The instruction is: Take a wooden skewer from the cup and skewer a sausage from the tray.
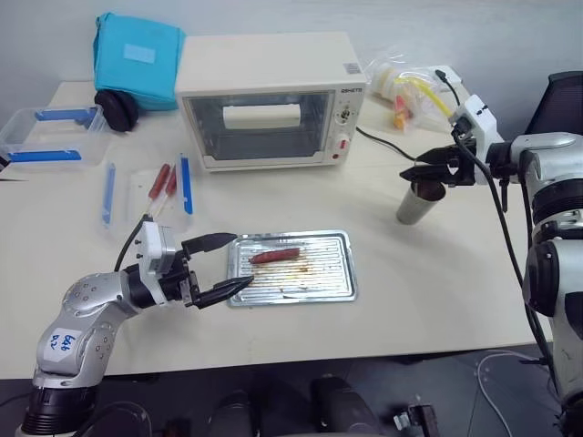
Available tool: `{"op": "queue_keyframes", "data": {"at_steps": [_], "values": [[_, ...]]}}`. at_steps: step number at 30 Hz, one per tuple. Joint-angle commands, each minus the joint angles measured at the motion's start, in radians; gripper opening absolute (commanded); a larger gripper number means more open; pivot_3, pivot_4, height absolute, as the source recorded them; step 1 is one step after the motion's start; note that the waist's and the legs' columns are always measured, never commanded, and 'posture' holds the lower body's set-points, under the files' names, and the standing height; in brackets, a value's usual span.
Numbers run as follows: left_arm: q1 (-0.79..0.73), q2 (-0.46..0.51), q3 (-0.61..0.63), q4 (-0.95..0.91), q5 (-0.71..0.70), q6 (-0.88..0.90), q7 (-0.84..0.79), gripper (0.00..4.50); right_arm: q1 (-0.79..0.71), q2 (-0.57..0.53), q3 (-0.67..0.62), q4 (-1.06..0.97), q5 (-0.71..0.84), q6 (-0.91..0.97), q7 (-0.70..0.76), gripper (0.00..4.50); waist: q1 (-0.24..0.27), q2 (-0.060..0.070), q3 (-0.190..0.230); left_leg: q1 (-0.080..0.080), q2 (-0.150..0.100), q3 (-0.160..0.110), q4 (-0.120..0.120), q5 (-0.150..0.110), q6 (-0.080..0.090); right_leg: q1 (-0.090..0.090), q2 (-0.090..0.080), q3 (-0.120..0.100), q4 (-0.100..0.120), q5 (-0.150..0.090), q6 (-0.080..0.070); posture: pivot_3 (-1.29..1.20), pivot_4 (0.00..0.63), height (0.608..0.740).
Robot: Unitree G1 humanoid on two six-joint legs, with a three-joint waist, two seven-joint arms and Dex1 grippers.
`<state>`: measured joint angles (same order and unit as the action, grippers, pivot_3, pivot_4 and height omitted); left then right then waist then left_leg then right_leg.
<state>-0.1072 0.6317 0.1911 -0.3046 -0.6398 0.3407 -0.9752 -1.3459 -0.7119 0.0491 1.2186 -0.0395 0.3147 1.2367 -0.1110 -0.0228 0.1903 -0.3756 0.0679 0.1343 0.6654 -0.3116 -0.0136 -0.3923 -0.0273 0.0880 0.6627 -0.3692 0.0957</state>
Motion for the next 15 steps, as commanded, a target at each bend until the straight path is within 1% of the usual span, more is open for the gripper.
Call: {"op": "queue_keyframes", "data": {"at_steps": [1,4,5,6,7,10,15], "values": [[0.003,0.005,0.022,-0.030,-0.014,-0.010,0.002,4.50,-0.005,-0.005,-0.014,-0.007,0.005,-0.001,0.008,3.00,0.000,0.000,0.000,0.000,0.000,0.000,0.000,0.000,0.000,0.000,0.000,0.000,0.000,0.000,0.000,0.00,0.150,0.740],[0.005,0.004,0.024,-0.032,-0.015,-0.009,0.005,4.50,-0.005,-0.004,-0.008,-0.006,0.001,0.004,0.023,2.07,-0.001,0.000,0.000,0.000,0.000,0.000,0.000,0.000,0.000,0.000,0.000,0.000,0.000,0.000,0.000,0.00,0.150,0.740],[0.004,0.004,0.024,-0.032,-0.015,-0.009,0.005,4.50,-0.004,-0.005,-0.006,-0.007,0.001,0.007,0.031,1.65,-0.001,0.000,0.000,0.000,0.000,0.000,0.000,0.000,0.000,0.000,0.000,0.000,0.000,0.000,0.000,0.00,0.150,0.740],[0.003,0.003,0.024,-0.031,-0.015,-0.009,0.006,4.50,-0.004,-0.006,-0.006,-0.008,0.000,0.008,0.035,1.40,-0.001,0.000,0.000,0.000,0.000,0.000,0.000,0.000,0.000,0.000,0.000,0.000,0.000,0.000,0.000,0.00,0.150,0.740],[0.002,0.002,0.024,-0.031,-0.015,-0.009,0.007,4.50,-0.004,-0.008,-0.006,-0.009,0.000,0.010,0.039,0.96,-0.002,0.000,0.000,0.000,0.000,0.000,0.000,0.000,0.000,0.000,0.000,0.000,0.000,0.000,0.000,0.00,0.150,0.740],[0.000,0.000,0.022,-0.030,-0.015,-0.011,0.008,4.50,-0.009,-0.017,-0.007,-0.015,0.002,0.016,0.052,0.01,-0.002,0.000,0.000,0.000,0.000,0.000,0.000,0.000,0.000,0.000,0.000,0.000,0.000,0.000,0.000,0.00,0.150,0.740],[-0.011,-0.006,0.014,-0.014,-0.010,-0.019,0.007,4.50,-0.052,-0.062,-0.002,-0.041,0.002,0.056,0.129,0.01,0.001,0.000,0.000,0.000,0.000,0.000,0.000,0.000,0.000,0.000,0.000,0.000,0.000,0.000,0.000,0.00,0.150,0.740]]}}
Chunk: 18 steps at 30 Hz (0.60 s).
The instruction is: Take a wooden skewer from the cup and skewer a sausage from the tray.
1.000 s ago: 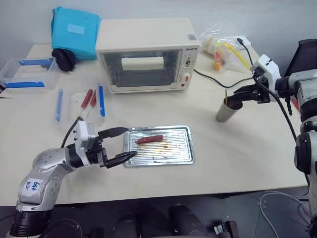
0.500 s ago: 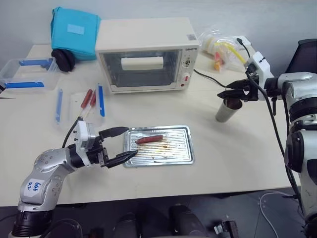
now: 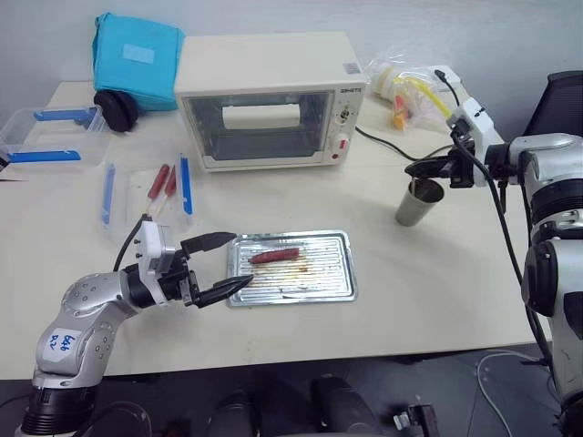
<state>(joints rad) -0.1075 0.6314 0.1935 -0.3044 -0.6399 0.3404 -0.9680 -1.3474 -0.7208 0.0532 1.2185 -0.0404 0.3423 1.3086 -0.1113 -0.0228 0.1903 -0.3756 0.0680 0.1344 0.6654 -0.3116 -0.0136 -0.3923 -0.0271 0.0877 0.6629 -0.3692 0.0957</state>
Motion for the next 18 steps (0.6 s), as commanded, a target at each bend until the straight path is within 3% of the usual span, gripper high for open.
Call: {"op": "queue_keyframes", "data": {"at_steps": [1,11,15,18], "values": [[-0.012,-0.007,0.011,-0.013,-0.009,-0.020,0.000,4.50,-0.058,-0.062,-0.004,-0.049,0.003,0.038,0.072,0.01,0.001,0.000,0.000,0.000,0.000,0.000,0.000,0.000,0.000,0.000,0.000,0.000,0.000,0.000,0.000,0.00,0.150,0.740],[-0.032,-0.046,0.005,0.002,-0.036,0.003,0.001,4.50,-0.203,-0.142,-0.038,-0.167,0.065,0.199,0.209,0.01,0.000,0.000,0.000,0.000,0.000,0.000,0.000,0.000,0.000,0.000,0.000,0.000,0.000,0.000,0.000,0.00,0.150,0.740],[-0.080,-0.102,0.002,0.026,-0.021,-0.039,0.035,4.50,-0.247,-0.095,-0.163,-0.212,0.202,0.337,0.152,0.01,0.003,0.000,0.000,0.000,0.000,0.000,-0.001,0.000,0.000,0.000,0.000,0.000,0.000,0.000,0.000,0.00,0.150,0.740],[-0.117,-0.154,-0.003,0.032,-0.022,-0.049,0.073,4.50,-0.161,-0.015,-0.255,-0.349,0.314,0.440,0.074,0.01,0.003,0.000,0.000,0.000,0.000,0.000,0.000,0.000,0.000,0.000,0.000,0.000,0.000,0.000,0.000,0.00,0.150,0.740]]}}
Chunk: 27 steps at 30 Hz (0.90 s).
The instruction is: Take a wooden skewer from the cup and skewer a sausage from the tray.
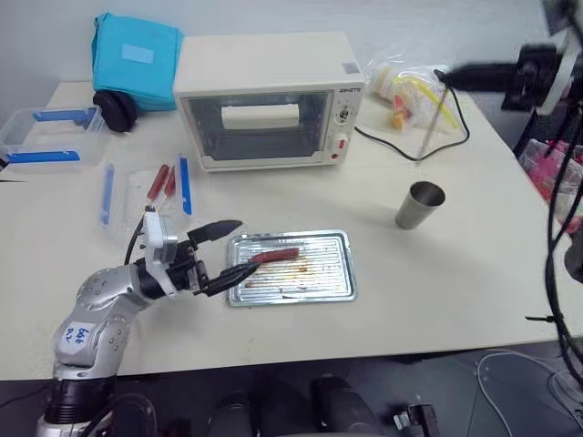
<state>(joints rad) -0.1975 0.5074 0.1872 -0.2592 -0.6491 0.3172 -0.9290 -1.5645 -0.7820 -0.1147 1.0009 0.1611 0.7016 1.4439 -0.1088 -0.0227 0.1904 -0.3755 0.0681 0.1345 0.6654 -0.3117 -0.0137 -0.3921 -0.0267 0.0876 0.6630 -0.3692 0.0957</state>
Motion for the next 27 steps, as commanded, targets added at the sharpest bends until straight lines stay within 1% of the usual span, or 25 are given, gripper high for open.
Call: {"op": "queue_keyframes", "data": {"at_steps": [1,3,4,6,8,10,13,18,20,26,27], "values": [[-0.044,-0.058,-0.005,-0.016,-0.009,-0.032,0.061,4.50,0.113,0.090,-0.129,-0.215,0.169,0.142,-0.101,0.01,0.002,-0.001,-0.001,0.000,0.000,0.000,0.000,0.000,0.000,0.000,0.000,0.000,0.000,0.000,0.000,0.00,0.150,0.740],[-0.074,-0.114,-0.027,-0.015,0.018,-0.060,0.107,4.50,0.237,0.184,-0.212,-0.409,0.281,0.204,-0.176,0.01,0.004,-0.002,-0.001,0.000,0.000,-0.002,0.000,0.000,0.000,0.002,0.000,0.000,0.000,0.000,0.000,0.00,0.150,0.740],[-0.088,-0.143,-0.039,-0.009,0.040,-0.083,0.132,4.50,0.285,0.227,-0.252,-0.491,0.333,0.266,-0.231,0.01,0.006,-0.002,-0.001,0.000,0.001,-0.003,0.001,0.000,0.000,0.002,0.000,0.000,0.000,0.000,0.000,0.00,0.150,0.740],[-0.124,-0.214,-0.064,0.010,0.085,-0.137,0.189,4.50,0.380,0.333,-0.318,-0.663,0.433,0.324,-0.342,0.01,0.012,-0.002,-0.001,-0.002,0.000,-0.003,0.002,0.000,0.000,0.000,0.000,-0.001,0.006,0.001,0.001,0.00,0.150,0.740],[-0.150,-0.265,-0.077,0.019,0.111,-0.172,0.231,4.50,0.438,0.401,-0.348,-0.780,0.503,0.369,-0.432,0.01,0.018,-0.001,-0.001,-0.007,0.000,-0.005,0.004,0.000,0.000,-0.004,-0.001,-0.001,0.008,0.000,0.001,0.00,0.150,0.740],[-0.164,-0.305,-0.092,0.016,0.111,-0.185,0.254,4.50,0.478,0.453,-0.361,-0.865,0.564,0.410,-0.511,0.01,0.023,-0.001,-0.001,-0.016,0.001,-0.008,0.010,0.000,0.000,-0.012,-0.001,-0.002,0.013,0.000,0.001,0.00,0.150,0.740],[-0.187,-0.369,-0.139,0.030,0.141,-0.219,0.284,4.50,0.540,0.569,-0.424,-0.977,0.704,0.493,-0.670,0.01,0.025,-0.001,-0.001,-0.021,0.001,-0.010,0.015,0.000,0.000,-0.016,-0.003,-0.004,0.016,0.000,0.001,0.00,0.150,0.740],[-0.235,-0.438,-0.167,0.065,0.156,-0.259,0.317,4.50,0.588,0.625,-0.454,-1.044,0.860,0.560,-0.832,0.01,0.026,-0.001,-0.001,-0.021,-0.001,-0.010,0.018,0.001,0.001,-0.016,-0.003,-0.004,0.016,0.000,0.001,0.00,0.150,0.740],[-0.247,-0.460,-0.185,0.070,0.160,-0.271,0.324,4.50,0.614,0.630,-0.443,-1.070,0.914,0.575,-0.864,0.01,0.025,-0.001,-0.001,-0.022,-0.001,-0.010,0.017,0.001,0.001,-0.016,-0.002,-0.003,0.016,0.000,0.001,0.00,0.150,0.740],[-0.245,-0.475,-0.202,0.055,0.153,-0.273,0.333,4.50,0.657,0.617,-0.411,-1.095,0.997,0.536,-0.951,0.01,0.023,-0.001,-0.001,-0.022,0.000,-0.010,0.016,0.002,0.000,-0.017,-0.001,-0.003,0.015,0.000,0.001,0.00,0.150,0.740],[-0.242,-0.474,-0.204,0.054,0.153,-0.274,0.332,4.31,0.662,0.614,-0.407,-1.094,1.010,0.529,-0.960,0.00,0.023,-0.001,-0.001,-0.022,0.000,-0.010,0.016,0.002,0.000,-0.017,-0.001,-0.003,0.015,0.000,0.001,0.00,0.150,0.740]]}}
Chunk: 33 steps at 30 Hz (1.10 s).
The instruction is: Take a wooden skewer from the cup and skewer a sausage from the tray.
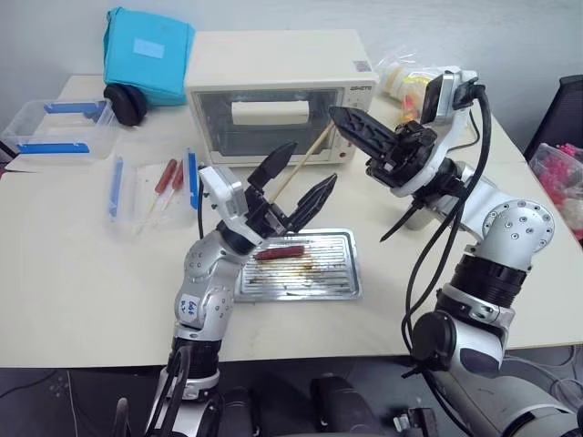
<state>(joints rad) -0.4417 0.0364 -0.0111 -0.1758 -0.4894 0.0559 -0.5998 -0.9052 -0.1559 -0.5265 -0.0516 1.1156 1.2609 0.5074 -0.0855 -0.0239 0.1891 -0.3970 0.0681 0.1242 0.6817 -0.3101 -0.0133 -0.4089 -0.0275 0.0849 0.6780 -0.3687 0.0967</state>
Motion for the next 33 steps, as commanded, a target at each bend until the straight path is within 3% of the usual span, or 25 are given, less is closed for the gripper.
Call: {"op": "queue_keyframes", "data": {"at_steps": [1,14,21,25,28,31,33], "values": [[0.005,-0.002,-0.006,-0.032,-0.008,-0.013,0.003,4.12,0.007,-0.015,0.008,-0.041,0.069,-0.034,-0.032,0.00,0.001,0.000,0.000,0.000,0.000,0.000,0.000,0.000,0.000,0.000,0.000,0.000,0.000,0.000,0.000,0.00,0.150,0.740],[-0.001,-0.002,0.000,-0.032,-0.005,-0.023,0.019,0.15,0.077,-0.066,0.086,-0.052,0.175,-0.088,-0.077,0.00,0.002,0.000,0.000,0.000,0.000,0.000,0.000,0.000,0.000,0.000,0.000,0.000,-0.002,0.000,0.000,0.00,0.150,0.740],[-0.001,0.006,0.004,-0.032,-0.008,-0.016,0.024,0.03,0.112,-0.091,0.106,-0.035,0.255,-0.096,-0.126,0.00,0.002,0.000,0.000,-0.001,0.000,0.000,0.000,0.000,0.000,0.000,0.000,0.000,-0.003,0.000,0.000,0.00,0.150,0.740],[-0.003,0.038,0.028,-0.034,-0.026,0.005,0.016,0.00,0.148,-0.159,0.139,-0.047,0.231,-0.105,-0.106,1.04,0.003,0.000,0.000,-0.001,0.000,-0.001,0.000,0.000,0.000,0.000,0.000,0.000,-0.003,0.000,0.000,0.00,0.150,0.740],[0.016,0.102,0.058,-0.045,-0.038,0.024,-0.010,0.00,0.206,-0.259,0.188,-0.063,0.052,-0.248,0.019,2.10,0.004,0.000,0.000,-0.001,0.000,-0.001,0.000,0.000,0.000,0.000,0.000,0.000,-0.004,0.000,0.000,0.00,0.150,0.740],[0.098,0.236,0.114,-0.062,-0.061,0.053,-0.099,0.00,0.359,-0.481,0.337,-0.113,-0.173,-0.429,0.365,3.09,0.008,0.000,0.000,-0.002,-0.001,-0.001,-0.002,0.000,0.000,0.000,0.000,0.000,-0.006,0.000,0.000,0.00,0.150,0.740],[0.162,0.328,0.158,-0.060,-0.074,0.061,-0.155,0.00,0.460,-0.570,0.400,-0.105,-0.321,-0.629,0.540,3.84,0.006,0.000,0.000,-0.001,0.000,-0.001,-0.006,0.000,0.000,0.001,0.000,-0.001,-0.011,0.000,0.000,0.00,0.150,0.740]]}}
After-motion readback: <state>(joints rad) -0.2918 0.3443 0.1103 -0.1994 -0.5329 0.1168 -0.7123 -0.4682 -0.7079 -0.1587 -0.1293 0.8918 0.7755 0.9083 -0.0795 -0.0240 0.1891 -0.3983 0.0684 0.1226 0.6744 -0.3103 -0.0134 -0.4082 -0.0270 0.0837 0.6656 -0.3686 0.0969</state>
